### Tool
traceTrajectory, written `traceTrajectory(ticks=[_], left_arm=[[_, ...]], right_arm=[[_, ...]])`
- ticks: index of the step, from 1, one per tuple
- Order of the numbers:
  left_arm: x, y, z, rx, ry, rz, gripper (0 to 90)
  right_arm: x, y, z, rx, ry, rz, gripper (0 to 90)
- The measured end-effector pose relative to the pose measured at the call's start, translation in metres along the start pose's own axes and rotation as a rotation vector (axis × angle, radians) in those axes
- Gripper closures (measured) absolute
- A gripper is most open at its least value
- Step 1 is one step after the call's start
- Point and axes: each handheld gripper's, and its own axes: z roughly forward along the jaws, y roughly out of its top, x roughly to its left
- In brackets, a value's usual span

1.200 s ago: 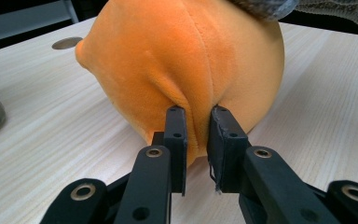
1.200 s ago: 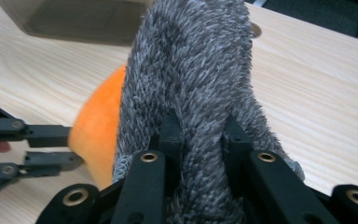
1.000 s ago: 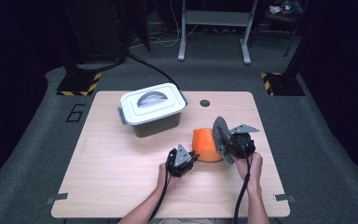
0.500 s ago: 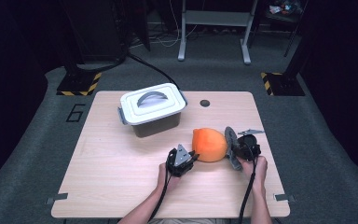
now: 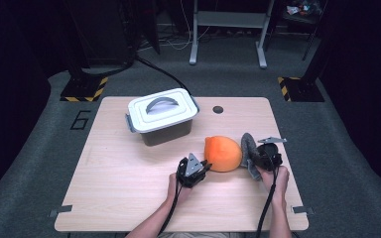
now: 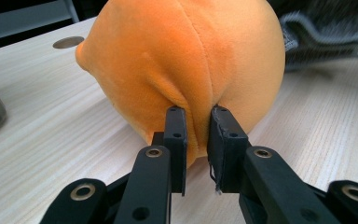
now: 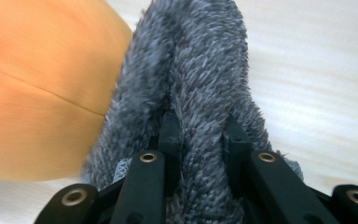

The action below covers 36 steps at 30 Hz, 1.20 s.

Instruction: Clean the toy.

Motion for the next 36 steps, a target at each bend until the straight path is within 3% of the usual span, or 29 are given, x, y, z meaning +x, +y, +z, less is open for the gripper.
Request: traceTrajectory(ticks=[6, 12, 20, 24, 29, 36], left_arm=[[0.000, 0.000, 0.000, 0.003, -0.001, 0.004, 77.8], [0.000, 0.000, 0.000, 0.003, -0.005, 0.000, 77.6], [-0.001, 0.000, 0.000, 0.005, -0.003, 0.001, 77.3], [0.000, 0.000, 0.000, 0.001, 0.007, 0.006, 75.9], [0.000, 0.001, -0.001, 0.000, 0.010, -0.012, 68.8], [-0.001, 0.001, 0.000, 0.012, 0.024, -0.008, 53.2]], right_arm=[[0.014, 0.015, -0.034, -0.113, 0.024, -0.058, 74.5], [0.036, 0.027, -0.051, -0.164, 0.062, -0.116, 74.4], [0.056, 0.030, -0.029, -0.119, 0.112, -0.152, 74.3], [0.058, 0.029, -0.022, -0.111, 0.097, -0.155, 74.5], [0.056, 0.032, -0.018, -0.103, 0.086, -0.162, 74.6], [0.053, 0.037, -0.013, -0.097, 0.097, -0.150, 74.6]])
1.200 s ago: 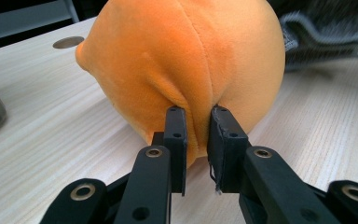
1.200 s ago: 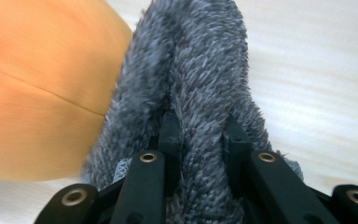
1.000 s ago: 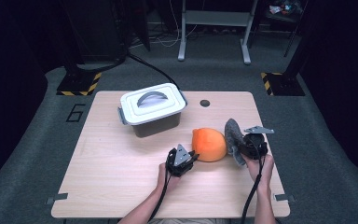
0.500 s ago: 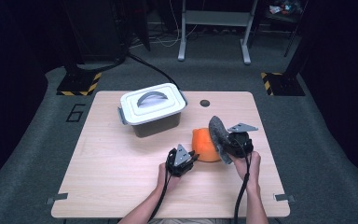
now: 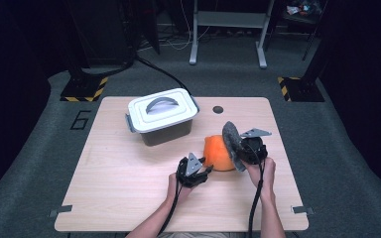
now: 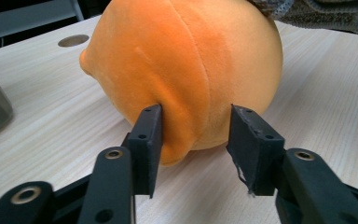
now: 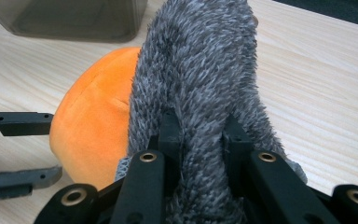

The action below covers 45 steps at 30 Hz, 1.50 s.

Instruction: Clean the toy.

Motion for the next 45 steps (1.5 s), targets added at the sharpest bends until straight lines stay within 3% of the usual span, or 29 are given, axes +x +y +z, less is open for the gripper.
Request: traceTrajectory(ticks=[11, 15, 22, 28, 33, 35, 41, 42, 45], left_arm=[[0.001, 0.001, 0.003, 0.035, 0.045, -0.023, 49.3], [0.002, 0.001, 0.006, 0.048, 0.047, -0.020, 56.8], [0.004, 0.004, 0.007, 0.073, 0.019, -0.025, 78.9], [0.003, 0.011, 0.001, 0.066, -0.025, -0.039, 81.1], [0.003, 0.027, -0.007, 0.040, -0.079, -0.070, 83.7], [0.000, 0.030, -0.008, 0.037, -0.069, -0.047, 83.7], [0.002, 0.026, -0.005, 0.045, -0.065, -0.051, 83.8], [0.002, 0.026, -0.005, 0.052, -0.061, -0.036, 83.9], [0.003, 0.024, -0.005, 0.047, -0.061, -0.051, 83.9]], right_arm=[[-0.004, 0.003, 0.006, 0.011, 0.001, 0.010, 74.8], [-0.007, 0.002, 0.006, 0.009, 0.012, 0.001, 74.8], [-0.008, 0.001, 0.004, -0.010, 0.025, 0.003, 75.2], [-0.007, 0.003, -0.014, -0.047, 0.025, 0.018, 75.3], [0.002, 0.007, -0.034, -0.098, 0.056, 0.011, 75.2], [0.008, 0.010, -0.037, -0.109, 0.075, -0.008, 75.1], [0.018, 0.014, -0.012, -0.029, 0.088, -0.039, 75.1], [0.019, 0.014, -0.008, -0.020, 0.078, -0.050, 75.0], [0.021, 0.015, -0.003, 0.001, 0.070, -0.061, 75.1]])
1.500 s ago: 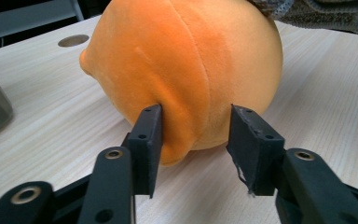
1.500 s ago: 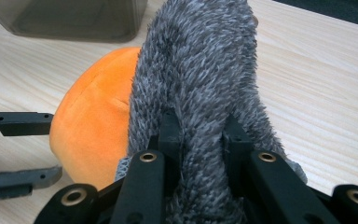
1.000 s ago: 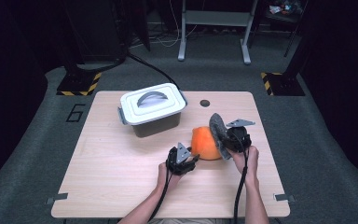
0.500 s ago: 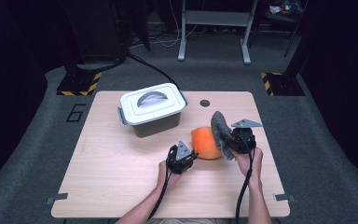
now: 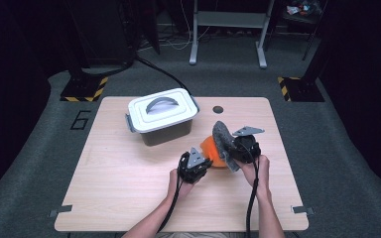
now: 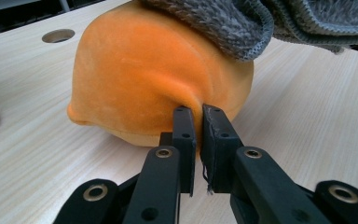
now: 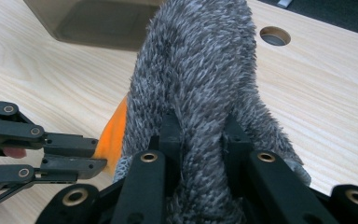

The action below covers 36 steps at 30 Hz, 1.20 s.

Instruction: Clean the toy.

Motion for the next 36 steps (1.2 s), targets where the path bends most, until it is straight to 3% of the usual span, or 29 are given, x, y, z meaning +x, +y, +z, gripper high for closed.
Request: traceTrajectory(ticks=[5, 9, 12, 14, 18, 21, 24, 27, 32, 36], left_arm=[[0.001, -0.003, 0.000, -0.003, 0.020, 0.014, 80.9], [-0.001, -0.004, 0.005, 0.015, 0.089, 0.041, 58.8], [0.000, -0.007, 0.011, 0.015, 0.103, 0.030, 54.9], [0.001, -0.008, 0.012, 0.006, 0.097, 0.033, 57.3], [-0.001, -0.009, 0.015, 0.000, 0.090, 0.063, 72.8], [-0.002, -0.010, 0.014, -0.022, 0.084, 0.084, 77.5], [-0.003, -0.012, 0.013, -0.029, 0.081, 0.118, 78.6], [-0.002, -0.013, 0.012, -0.031, 0.071, 0.121, 78.5], [-0.001, -0.015, 0.011, -0.039, 0.069, 0.124, 78.5], [-0.001, -0.017, 0.011, -0.048, 0.065, 0.118, 78.6]], right_arm=[[0.000, 0.000, 0.003, 0.016, 0.000, 0.007, 75.3], [-0.001, -0.002, 0.005, 0.014, -0.001, 0.020, 75.3], [-0.001, -0.004, 0.006, 0.018, 0.002, 0.025, 75.3], [-0.001, -0.005, 0.006, 0.021, 0.000, 0.013, 75.4], [0.001, -0.006, 0.006, 0.022, -0.002, 0.028, 75.4], [0.002, -0.005, 0.002, 0.013, -0.016, 0.014, 75.2], [0.004, -0.002, -0.005, -0.015, -0.028, 0.000, 75.2], [0.010, 0.003, -0.008, -0.030, -0.021, -0.032, 75.1], [0.018, 0.006, 0.006, 0.019, -0.039, -0.053, 75.3], [0.015, 0.005, 0.006, 0.023, -0.056, -0.025, 75.4]])
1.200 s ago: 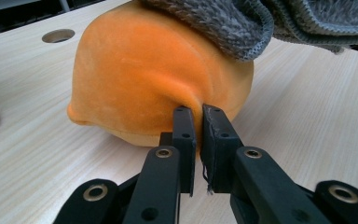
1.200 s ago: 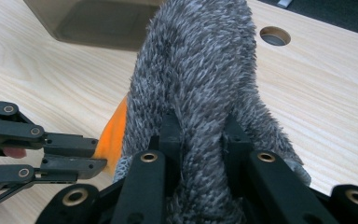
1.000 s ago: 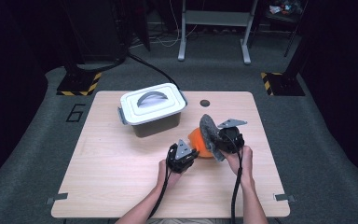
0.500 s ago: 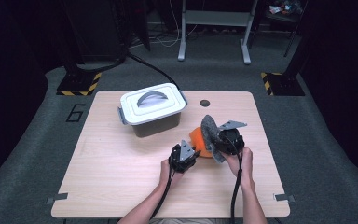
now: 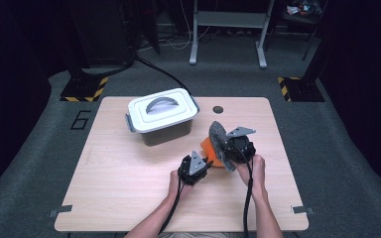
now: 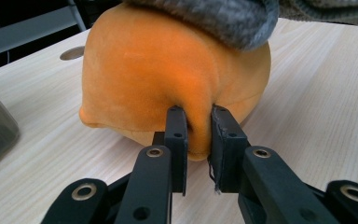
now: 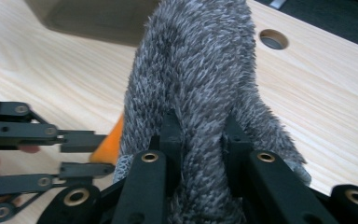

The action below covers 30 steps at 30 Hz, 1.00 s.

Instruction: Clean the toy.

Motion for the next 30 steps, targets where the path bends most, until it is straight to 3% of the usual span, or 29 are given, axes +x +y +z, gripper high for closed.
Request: traceTrajectory(ticks=[10, 19, 30], left_arm=[[0.001, -0.005, -0.001, -0.006, -0.018, -0.022, 78.5], [0.002, -0.006, -0.001, -0.012, -0.029, -0.029, 78.3], [0.002, -0.006, 0.000, -0.018, -0.029, -0.035, 78.1]], right_arm=[[-0.025, -0.014, -0.002, -0.001, -0.035, 0.059, 75.4], [-0.055, -0.033, 0.006, 0.064, -0.106, 0.153, 75.3], [-0.074, -0.053, 0.025, 0.140, -0.098, 0.209, 75.3]])
